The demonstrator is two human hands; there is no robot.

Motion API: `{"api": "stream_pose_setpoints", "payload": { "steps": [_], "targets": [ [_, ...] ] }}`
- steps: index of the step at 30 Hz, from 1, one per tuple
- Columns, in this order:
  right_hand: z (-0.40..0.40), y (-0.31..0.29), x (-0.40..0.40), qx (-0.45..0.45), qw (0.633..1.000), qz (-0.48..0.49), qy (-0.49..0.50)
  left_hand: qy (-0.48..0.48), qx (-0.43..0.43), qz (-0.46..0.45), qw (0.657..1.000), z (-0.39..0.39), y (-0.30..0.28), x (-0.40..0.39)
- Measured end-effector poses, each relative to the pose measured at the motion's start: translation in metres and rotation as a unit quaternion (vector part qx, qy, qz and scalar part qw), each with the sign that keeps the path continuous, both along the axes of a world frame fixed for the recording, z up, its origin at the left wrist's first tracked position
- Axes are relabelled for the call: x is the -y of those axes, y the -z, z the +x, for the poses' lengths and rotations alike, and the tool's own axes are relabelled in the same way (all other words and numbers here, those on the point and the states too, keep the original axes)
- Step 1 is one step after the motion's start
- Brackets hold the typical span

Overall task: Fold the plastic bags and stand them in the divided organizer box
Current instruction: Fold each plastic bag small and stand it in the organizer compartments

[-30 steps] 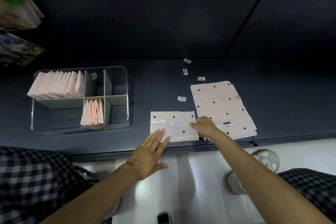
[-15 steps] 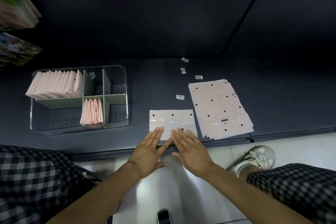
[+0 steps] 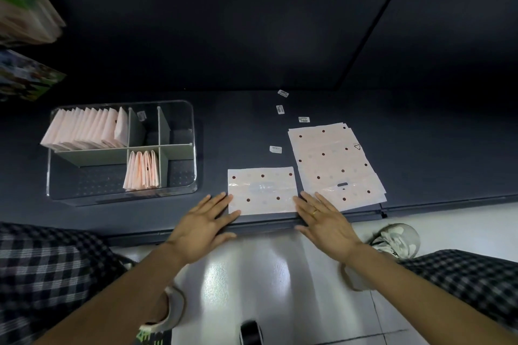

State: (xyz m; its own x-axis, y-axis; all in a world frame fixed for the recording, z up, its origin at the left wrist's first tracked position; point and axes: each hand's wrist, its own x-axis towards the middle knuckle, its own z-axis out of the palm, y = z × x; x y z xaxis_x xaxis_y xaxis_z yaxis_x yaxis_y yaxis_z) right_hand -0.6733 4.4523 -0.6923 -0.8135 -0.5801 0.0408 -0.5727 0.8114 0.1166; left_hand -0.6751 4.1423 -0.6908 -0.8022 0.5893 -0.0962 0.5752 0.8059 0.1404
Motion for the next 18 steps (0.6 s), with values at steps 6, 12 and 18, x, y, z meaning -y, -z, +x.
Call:
{"api": "stream_pose_setpoints", "payload": {
  "steps": [6,12,18],
  "targets": [
    [-0.03,-0.006,0.014,-0.016,0.997,-0.068,-0.018,-0.056,0.026,0.134,0.989,-0.012,0.008,-0.015],
    [-0.043,-0.006,0.01,-0.046,0.995,-0.026,-0.088,-0.043,-0.021,0.126,0.991,-0.023,0.013,-0.019],
    [-0.047,-0.01,0.017,-0.038,0.997,-0.009,-0.074,-0.006,-0.099,0.107,0.989,-0.029,0.012,-0.025]
  ]
}}
